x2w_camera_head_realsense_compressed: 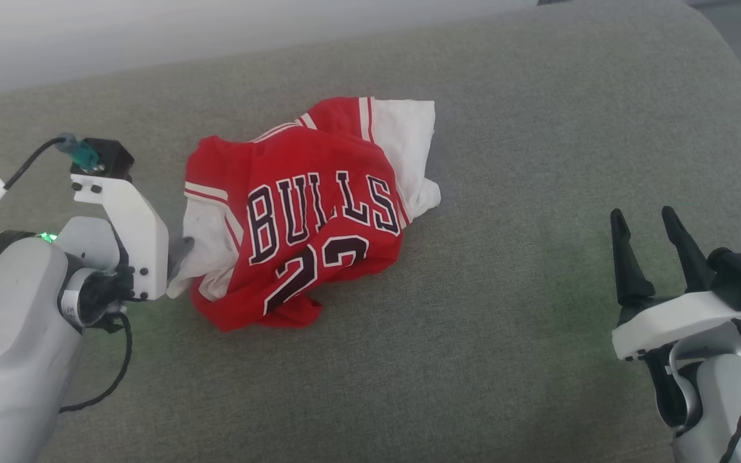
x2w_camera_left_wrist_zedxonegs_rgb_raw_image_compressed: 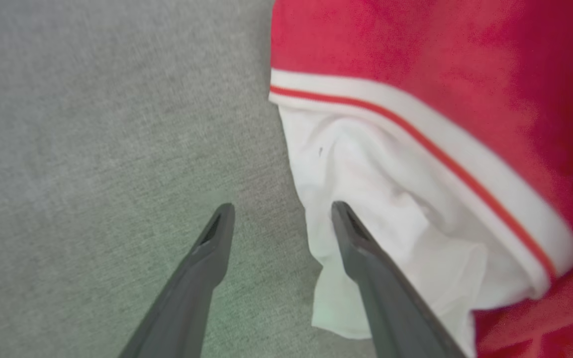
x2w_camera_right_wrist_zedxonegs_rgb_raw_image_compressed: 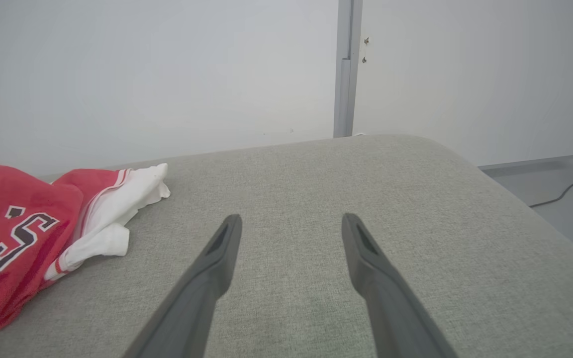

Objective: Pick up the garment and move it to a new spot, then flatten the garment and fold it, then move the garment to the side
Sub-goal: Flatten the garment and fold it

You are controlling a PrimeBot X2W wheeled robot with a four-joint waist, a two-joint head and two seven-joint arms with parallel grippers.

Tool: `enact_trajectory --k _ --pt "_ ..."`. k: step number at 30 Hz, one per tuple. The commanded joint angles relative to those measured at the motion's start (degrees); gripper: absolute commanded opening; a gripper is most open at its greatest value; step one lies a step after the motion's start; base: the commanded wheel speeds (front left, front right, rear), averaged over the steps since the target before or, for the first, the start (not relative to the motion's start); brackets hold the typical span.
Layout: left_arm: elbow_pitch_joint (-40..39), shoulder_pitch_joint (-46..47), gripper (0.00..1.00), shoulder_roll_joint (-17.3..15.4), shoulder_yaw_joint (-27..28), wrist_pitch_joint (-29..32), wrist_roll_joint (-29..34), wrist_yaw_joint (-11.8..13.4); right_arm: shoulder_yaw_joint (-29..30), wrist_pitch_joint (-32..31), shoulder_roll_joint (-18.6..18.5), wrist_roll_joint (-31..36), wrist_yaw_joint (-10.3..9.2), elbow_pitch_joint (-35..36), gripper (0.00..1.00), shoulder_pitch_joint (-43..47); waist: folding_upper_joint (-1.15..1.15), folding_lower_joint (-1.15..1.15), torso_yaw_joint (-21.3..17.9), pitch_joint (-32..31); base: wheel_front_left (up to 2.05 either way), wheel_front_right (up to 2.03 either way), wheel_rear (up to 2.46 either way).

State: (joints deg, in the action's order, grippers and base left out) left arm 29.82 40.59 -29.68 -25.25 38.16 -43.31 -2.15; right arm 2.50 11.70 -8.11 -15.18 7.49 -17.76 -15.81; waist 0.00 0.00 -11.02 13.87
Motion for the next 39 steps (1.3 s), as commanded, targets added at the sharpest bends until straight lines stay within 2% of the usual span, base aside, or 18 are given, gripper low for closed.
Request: enact_trajectory --k 1,10,11,12,13,14,20,25,29,34,35,37,38,39 --pt "1.3 1.4 1.00 0.0 -0.8 1.8 0.2 0.3 -0.1 0.7 0.1 -0.3 0.00 -0.5 1.00 -0.8 0.00 0.00 -0.5 0.8 0.00 0.00 0.00" --pt "6.4 2.9 1.00 0.9 -2.4 7.5 0.0 2.3 -0.1 1.5 -0.2 -0.3 -0.01 -1.7 1.00 -2.0 0.00 0.00 -0.4 2.0 0.00 0.00 0.00" --pt "6.8 3.0 0.95 1.3 -2.4 7.9 -0.5 2.4 -0.1 1.6 -0.1 -0.3 0.00 -1.8 1.00 -2.1 0.00 0.00 -0.4 2.1 0.00 0.00 0.00" --pt "7.2 3.1 0.57 1.7 -2.5 8.4 -0.8 2.1 -0.2 1.5 -0.1 -0.2 0.00 -2.0 1.00 -2.2 0.00 0.00 -0.3 2.2 0.00 0.00 0.00" --pt "7.5 3.1 0.24 2.1 -2.6 8.7 -1.3 1.7 -0.2 1.6 -0.1 -0.1 -0.01 -2.1 1.00 -2.2 0.00 0.00 -0.2 2.2 0.00 0.00 0.00" --pt "7.7 3.1 0.00 2.6 -2.4 9.0 -1.8 1.5 -0.3 1.7 -0.1 -0.1 0.00 -2.1 1.00 -2.3 0.00 0.00 -0.1 2.3 0.00 0.00 0.00" --pt "8.0 5.2 0.00 2.7 -1.9 7.7 -2.4 -0.2 -0.3 2.0 -0.2 0.1 0.00 -2.7 1.00 -2.9 0.00 0.00 0.5 2.1 0.00 0.00 0.00" --pt "7.0 6.6 0.00 1.3 -1.6 7.5 -2.1 -0.6 0.2 2.1 -0.3 0.3 0.00 -3.1 1.00 -2.6 0.00 0.00 1.1 1.5 0.00 0.00 0.00" --pt "5.8 6.9 0.00 0.2 -1.2 7.4 -2.1 -0.1 0.5 2.2 -0.5 0.4 -0.01 -3.3 1.00 -2.2 0.00 0.00 1.7 1.0 0.00 0.00 0.00" --pt "4.1 6.9 0.00 1.0 0.1 7.7 -3.8 1.8 0.5 2.1 -0.4 0.5 0.00 -3.3 1.00 -2.0 0.00 0.00 2.3 0.4 0.00 0.00 0.00" --pt "3.6 6.9 0.29 1.2 0.0 8.2 -4.0 2.1 0.4 2.1 -0.4 0.5 0.00 -3.4 1.00 -2.0 0.00 0.00 2.4 0.3 0.00 0.00 0.00" --pt "2.5 6.7 0.57 1.0 -0.9 9.9 -3.5 2.5 0.3 2.0 -0.4 0.6 -0.01 -3.4 1.00 -2.0 0.00 0.00 2.5 0.1 0.00 0.00 0.00" --pt "1.9 6.5 0.93 0.9 -1.3 10.9 -3.3 3.0 0.2 1.9 -0.3 0.6 0.00 -3.4 1.00 -2.0 0.00 0.00 2.5 0.0 0.00 0.00 0.00" --pt "1.2 6.1 1.00 1.2 -1.6 12.1 -3.7 3.2 0.2 1.9 -0.4 0.6 0.00 -3.5 1.00 -2.0 0.00 0.00 2.6 -0.1 0.00 0.00 0.00"
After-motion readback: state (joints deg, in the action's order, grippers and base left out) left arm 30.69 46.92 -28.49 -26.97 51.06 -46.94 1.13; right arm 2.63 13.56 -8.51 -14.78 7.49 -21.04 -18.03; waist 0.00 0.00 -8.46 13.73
